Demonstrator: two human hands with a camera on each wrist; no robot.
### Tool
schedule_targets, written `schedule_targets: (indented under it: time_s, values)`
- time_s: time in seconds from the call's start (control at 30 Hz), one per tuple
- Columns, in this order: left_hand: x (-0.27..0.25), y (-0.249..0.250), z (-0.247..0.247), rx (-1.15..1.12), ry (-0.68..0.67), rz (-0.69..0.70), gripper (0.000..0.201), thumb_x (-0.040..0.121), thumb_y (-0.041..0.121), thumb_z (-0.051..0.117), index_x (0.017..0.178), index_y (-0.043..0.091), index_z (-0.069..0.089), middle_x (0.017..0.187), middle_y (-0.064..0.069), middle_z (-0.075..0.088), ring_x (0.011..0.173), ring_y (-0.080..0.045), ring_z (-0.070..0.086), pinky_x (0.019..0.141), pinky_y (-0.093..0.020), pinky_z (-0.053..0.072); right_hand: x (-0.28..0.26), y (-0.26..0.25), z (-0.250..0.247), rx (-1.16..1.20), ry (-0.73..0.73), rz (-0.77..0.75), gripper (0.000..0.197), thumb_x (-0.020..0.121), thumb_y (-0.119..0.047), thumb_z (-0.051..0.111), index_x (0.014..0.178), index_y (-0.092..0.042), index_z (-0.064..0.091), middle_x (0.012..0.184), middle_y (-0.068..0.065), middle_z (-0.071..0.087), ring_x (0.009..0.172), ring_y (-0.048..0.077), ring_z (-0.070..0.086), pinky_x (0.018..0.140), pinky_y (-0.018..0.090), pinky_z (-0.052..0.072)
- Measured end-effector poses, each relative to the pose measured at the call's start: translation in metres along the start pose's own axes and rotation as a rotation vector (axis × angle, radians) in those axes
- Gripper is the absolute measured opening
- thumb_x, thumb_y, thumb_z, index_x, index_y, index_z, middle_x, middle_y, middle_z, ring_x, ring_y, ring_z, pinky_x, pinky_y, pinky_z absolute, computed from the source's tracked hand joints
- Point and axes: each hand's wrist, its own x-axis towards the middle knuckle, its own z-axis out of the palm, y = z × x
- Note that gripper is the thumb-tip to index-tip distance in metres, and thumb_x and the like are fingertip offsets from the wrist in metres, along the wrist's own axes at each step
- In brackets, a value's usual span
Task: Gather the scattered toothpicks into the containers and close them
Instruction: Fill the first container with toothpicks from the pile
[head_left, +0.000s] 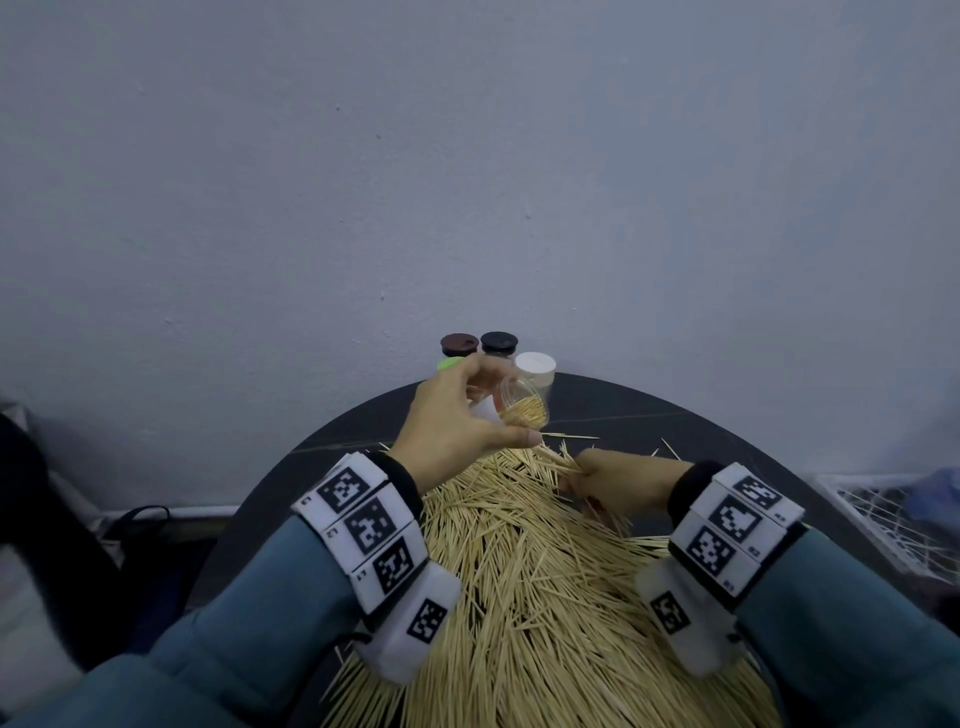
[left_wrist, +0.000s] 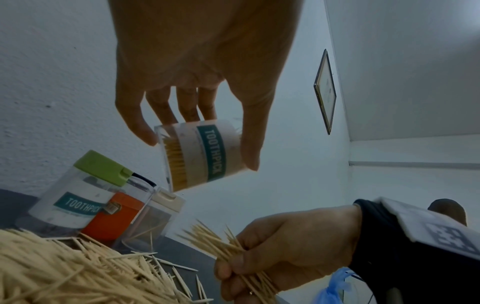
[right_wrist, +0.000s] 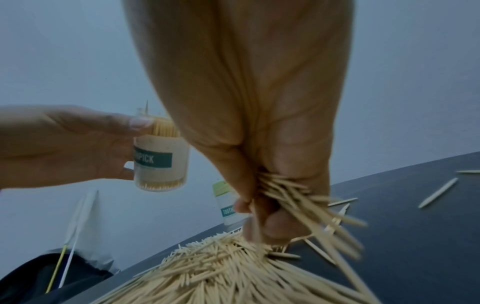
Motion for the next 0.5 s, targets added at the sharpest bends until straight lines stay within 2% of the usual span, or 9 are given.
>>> schedule_targets:
  time_s: [0.07,0.2,0.33,0.4,0.5]
  values:
    - [0.0,-0.001,0.0,0.002,-0.005,0.004,0.055,0.058,0.025,0.089,0.103,0.028,0.058,0.106,0.011,0.062,0.105,-0.007,0.056,0.09,-0.024,0.042,0.0,0.003,0.0,0.066,-0.01,-0.022,0.035,0.1,-0.006,0.022,0.072,-0.015,0.042,0.066,0.001,0.047,0.054,0.009,0.042,0.053,0.018,0.037]
    - [-0.001,-0.003,0.001,-0.017,-0.028,-0.011,0.054,0.058,0.026,0.089,0.104,0.025,0.061,0.106,0.011,0.064,0.103,-0.005,0.057,0.087,-0.02,0.043,0.0,0.01,-0.003,0.347,0.012,-0.122,0.029,0.102,-0.009,0.022,0.08,-0.013,0.04,0.068,0.0,0.045,0.058,0.009,0.048,0.058,0.018,0.042]
    - [-0.003,-0.001,0.003,-0.078,-0.103,-0.069,0.049,0.066,0.027,0.084,0.106,0.028,0.055,0.111,0.009,0.062,0.106,-0.006,0.057,0.091,-0.025,0.045,0.002,0.016,-0.005,0.682,0.056,-0.254,0.022,0.102,-0.009,0.028,0.084,-0.011,0.041,0.061,-0.003,0.043,0.049,0.004,0.048,0.053,0.016,0.043]
    - [-0.005,0.001,0.005,-0.109,-0.139,-0.082,0.047,0.071,0.028,0.079,0.108,0.028,0.049,0.11,0.01,0.062,0.1,-0.005,0.06,0.08,-0.018,0.047,0.003,0.015,-0.007,0.856,0.083,-0.301,0.025,0.102,-0.007,0.027,0.081,-0.012,0.041,0.057,-0.005,0.041,0.046,0.004,0.041,0.05,0.016,0.036]
    - [-0.007,0.005,0.008,-0.159,-0.209,-0.085,0.048,0.082,0.027,0.07,0.119,0.022,0.04,0.1,0.007,0.058,0.081,0.0,0.057,0.062,-0.007,0.045,0.0,0.007,-0.012,1.071,0.175,-0.372,0.027,0.102,-0.006,0.026,0.081,-0.014,0.04,0.056,-0.004,0.038,0.042,0.003,0.035,0.046,0.015,0.031]
